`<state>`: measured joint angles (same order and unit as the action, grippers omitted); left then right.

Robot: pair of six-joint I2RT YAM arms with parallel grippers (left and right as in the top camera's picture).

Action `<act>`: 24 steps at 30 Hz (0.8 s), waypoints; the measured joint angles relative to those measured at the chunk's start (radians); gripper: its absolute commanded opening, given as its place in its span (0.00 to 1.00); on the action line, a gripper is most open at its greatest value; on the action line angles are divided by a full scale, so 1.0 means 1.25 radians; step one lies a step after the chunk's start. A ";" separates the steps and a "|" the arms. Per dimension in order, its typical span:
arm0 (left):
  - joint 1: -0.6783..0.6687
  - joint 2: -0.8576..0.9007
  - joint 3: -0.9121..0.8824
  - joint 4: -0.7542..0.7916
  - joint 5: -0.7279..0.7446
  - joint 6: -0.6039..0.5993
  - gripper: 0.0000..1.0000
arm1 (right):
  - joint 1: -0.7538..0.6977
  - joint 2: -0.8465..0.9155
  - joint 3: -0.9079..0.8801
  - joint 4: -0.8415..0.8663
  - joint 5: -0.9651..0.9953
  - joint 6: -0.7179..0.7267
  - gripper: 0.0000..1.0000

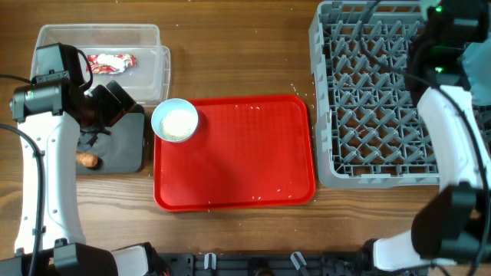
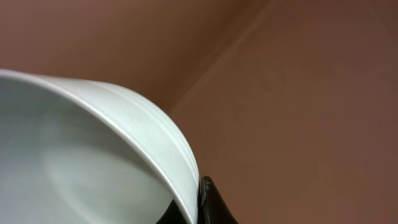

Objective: Sort waste into correct bins and load items into the dishwasher rack
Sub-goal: 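Carry the bowl with the right gripper into the rack and release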

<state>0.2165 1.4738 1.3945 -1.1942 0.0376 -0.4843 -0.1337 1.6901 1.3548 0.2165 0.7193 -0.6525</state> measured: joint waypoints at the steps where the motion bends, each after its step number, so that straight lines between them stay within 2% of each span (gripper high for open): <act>1: 0.000 0.000 0.000 0.000 0.000 0.000 1.00 | -0.025 0.036 0.000 0.041 0.002 -0.033 0.04; 5: 0.000 0.000 0.000 -0.001 0.000 0.000 1.00 | -0.100 0.192 -0.002 0.193 0.010 -0.145 0.04; 13: 0.000 0.000 0.000 0.000 -0.002 0.000 1.00 | -0.091 0.305 -0.001 0.207 0.012 -0.167 0.05; 16: 0.000 0.000 0.000 0.005 -0.002 0.000 1.00 | -0.067 0.305 0.002 0.165 0.016 -0.160 0.17; 17: 0.000 0.000 0.000 0.005 -0.002 0.000 1.00 | -0.056 0.305 0.002 0.136 0.030 -0.157 0.25; 19: 0.000 0.000 0.000 0.006 -0.002 0.000 1.00 | -0.053 0.305 0.004 0.105 0.035 -0.157 0.32; 22: 0.000 0.000 0.000 0.007 -0.002 0.000 1.00 | -0.037 0.305 0.004 0.074 0.081 -0.128 0.35; 24: 0.000 0.000 0.000 0.007 -0.003 0.000 1.00 | -0.020 0.305 0.004 0.072 0.115 -0.107 0.45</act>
<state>0.2165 1.4738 1.3941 -1.1858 0.0341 -0.4843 -0.1589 2.0712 1.3602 0.3065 0.8631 -0.7856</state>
